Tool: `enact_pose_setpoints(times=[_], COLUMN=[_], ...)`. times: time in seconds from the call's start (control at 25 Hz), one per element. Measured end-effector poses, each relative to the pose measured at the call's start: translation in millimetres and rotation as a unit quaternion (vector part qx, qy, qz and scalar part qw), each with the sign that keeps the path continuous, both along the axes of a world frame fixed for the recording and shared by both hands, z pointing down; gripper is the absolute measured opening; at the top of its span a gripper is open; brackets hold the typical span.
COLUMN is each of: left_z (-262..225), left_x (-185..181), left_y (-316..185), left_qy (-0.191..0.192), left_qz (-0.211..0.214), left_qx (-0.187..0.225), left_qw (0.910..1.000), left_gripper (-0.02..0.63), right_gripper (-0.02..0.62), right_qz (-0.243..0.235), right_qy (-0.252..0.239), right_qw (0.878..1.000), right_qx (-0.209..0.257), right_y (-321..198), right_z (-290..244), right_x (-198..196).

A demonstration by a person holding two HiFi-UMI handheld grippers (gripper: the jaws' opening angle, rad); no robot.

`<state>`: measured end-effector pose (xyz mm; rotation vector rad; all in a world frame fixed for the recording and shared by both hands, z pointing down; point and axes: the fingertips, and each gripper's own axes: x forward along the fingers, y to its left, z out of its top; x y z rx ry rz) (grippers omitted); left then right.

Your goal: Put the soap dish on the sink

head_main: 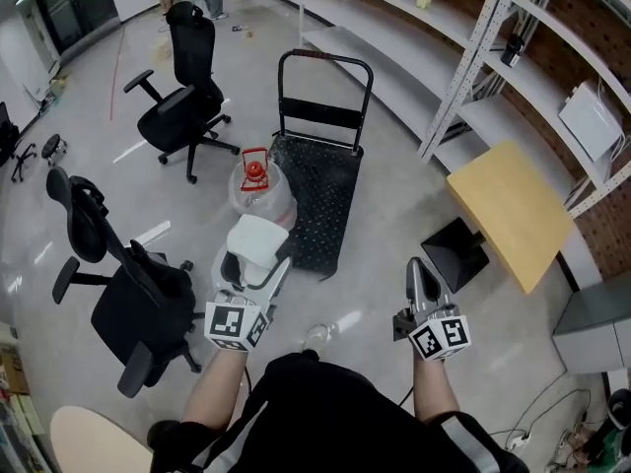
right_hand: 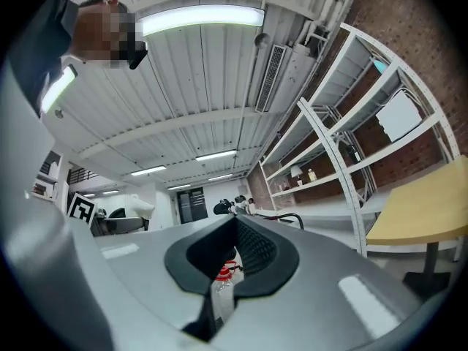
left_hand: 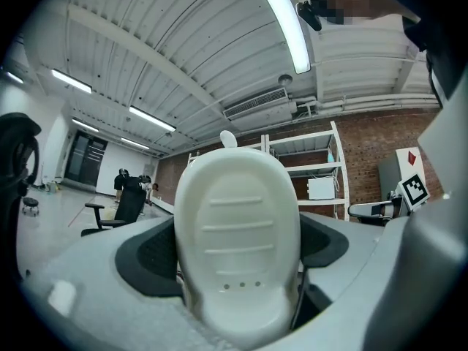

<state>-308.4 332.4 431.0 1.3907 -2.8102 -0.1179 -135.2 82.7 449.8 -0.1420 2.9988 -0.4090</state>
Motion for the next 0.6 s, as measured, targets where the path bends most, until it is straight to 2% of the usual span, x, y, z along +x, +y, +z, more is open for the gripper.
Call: enact_pose_setpoints(times=[0.4,0.6], left_z=[5,9], left_x=[-54,-73], left_y=[-84,-120], left_qy=[-0.003,-0.010], left_qz=[0.090,0.126], left_qx=[0.003,0.002], left_qw=[0.9959,0.9920], left_gripper=[0.472,0.472], right_gripper=[0.006,0.006], right_qz=[0.075,0.121], right_qy=[0.010,0.010], right_qw=[0.997,0.992], right_qx=[0.014,0.021], right_y=[-47,-70], right_z=[-7,-9], right_x=[-28,-23])
